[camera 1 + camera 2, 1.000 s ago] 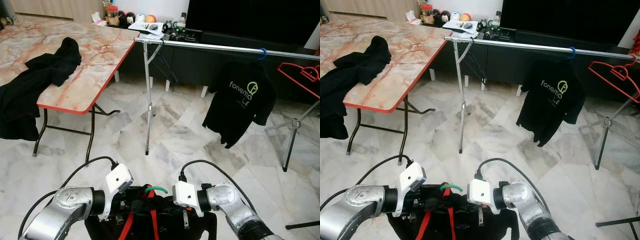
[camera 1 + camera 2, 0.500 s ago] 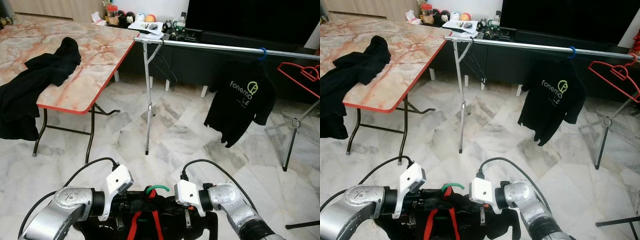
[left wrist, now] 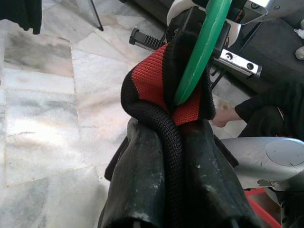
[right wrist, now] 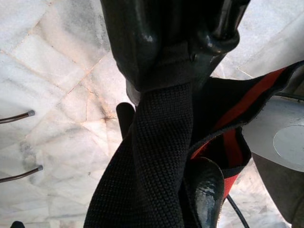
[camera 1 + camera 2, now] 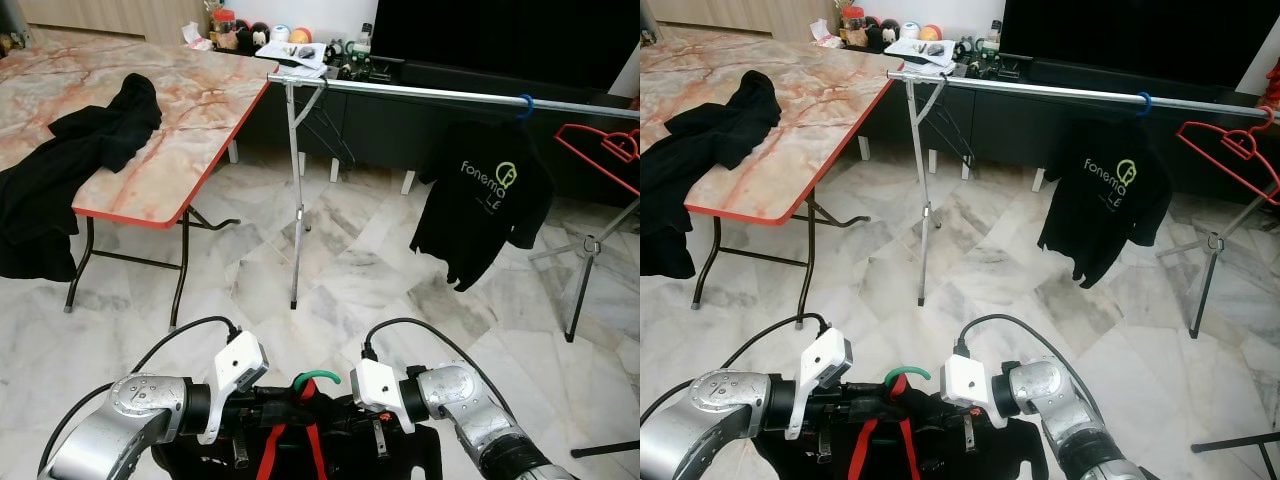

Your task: Hang hanger

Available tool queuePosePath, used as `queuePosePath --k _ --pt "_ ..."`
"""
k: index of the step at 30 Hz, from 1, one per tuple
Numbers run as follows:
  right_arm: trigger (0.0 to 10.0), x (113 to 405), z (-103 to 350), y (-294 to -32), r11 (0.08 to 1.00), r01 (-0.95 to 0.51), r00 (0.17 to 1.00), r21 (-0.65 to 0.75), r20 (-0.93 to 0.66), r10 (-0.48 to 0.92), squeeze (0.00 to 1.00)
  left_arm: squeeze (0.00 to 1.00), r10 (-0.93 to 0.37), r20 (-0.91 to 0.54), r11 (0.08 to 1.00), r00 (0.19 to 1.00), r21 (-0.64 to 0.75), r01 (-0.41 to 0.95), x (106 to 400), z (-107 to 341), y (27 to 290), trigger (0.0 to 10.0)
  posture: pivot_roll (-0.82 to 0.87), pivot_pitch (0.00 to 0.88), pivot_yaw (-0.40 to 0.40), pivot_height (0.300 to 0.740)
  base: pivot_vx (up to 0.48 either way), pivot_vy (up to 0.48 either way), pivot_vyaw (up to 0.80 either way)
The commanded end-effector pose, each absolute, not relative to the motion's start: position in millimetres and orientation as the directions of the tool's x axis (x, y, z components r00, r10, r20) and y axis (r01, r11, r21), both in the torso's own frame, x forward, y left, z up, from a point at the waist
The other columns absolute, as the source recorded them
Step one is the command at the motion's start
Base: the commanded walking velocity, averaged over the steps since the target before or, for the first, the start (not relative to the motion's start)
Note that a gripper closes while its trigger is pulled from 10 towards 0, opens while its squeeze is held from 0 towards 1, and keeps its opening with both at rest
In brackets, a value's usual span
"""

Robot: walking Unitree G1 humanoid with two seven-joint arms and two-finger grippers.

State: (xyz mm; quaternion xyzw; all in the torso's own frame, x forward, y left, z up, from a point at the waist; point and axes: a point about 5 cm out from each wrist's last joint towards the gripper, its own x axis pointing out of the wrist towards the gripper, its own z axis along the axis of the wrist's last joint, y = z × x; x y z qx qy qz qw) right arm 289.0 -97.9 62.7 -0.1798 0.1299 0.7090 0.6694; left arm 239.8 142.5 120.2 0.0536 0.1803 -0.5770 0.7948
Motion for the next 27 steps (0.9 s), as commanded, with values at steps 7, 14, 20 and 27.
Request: queuePosePath --k 7,14,20,27 --pt "0.0 295 73 -93 -0.076 -0.993 -0.033 -0.093 -0.398 0.917 0.00 1.00 -0.903 -0.333 0.318 0.272 -0.090 0.944 241 126 143 10.0 0.12 0.122 -0.074 0.740 0.000 0.000 0.00" --pt "0.0 296 80 -91 -0.120 -0.986 -0.065 -0.116 -0.399 0.915 0.00 0.00 -0.906 -0.351 0.273 0.235 -0.060 0.960 241 128 143 10.0 0.12 0.124 -0.076 0.740 0.000 0.000 0.00" --pt "0.0 297 85 -91 -0.158 -0.979 -0.092 -0.131 -0.406 0.909 0.00 0.00 -0.906 -0.374 0.227 0.198 -0.036 0.973 241 129 143 10.0 0.11 0.123 -0.078 0.740 0.000 0.000 0.00" --pt "0.0 299 92 -91 -0.192 -0.970 -0.116 -0.149 -0.409 0.905 0.00 0.00 -0.901 -0.402 0.190 0.161 -0.032 0.981 242 128 143 10.0 0.11 0.121 -0.078 0.740 0.000 0.000 0.00"
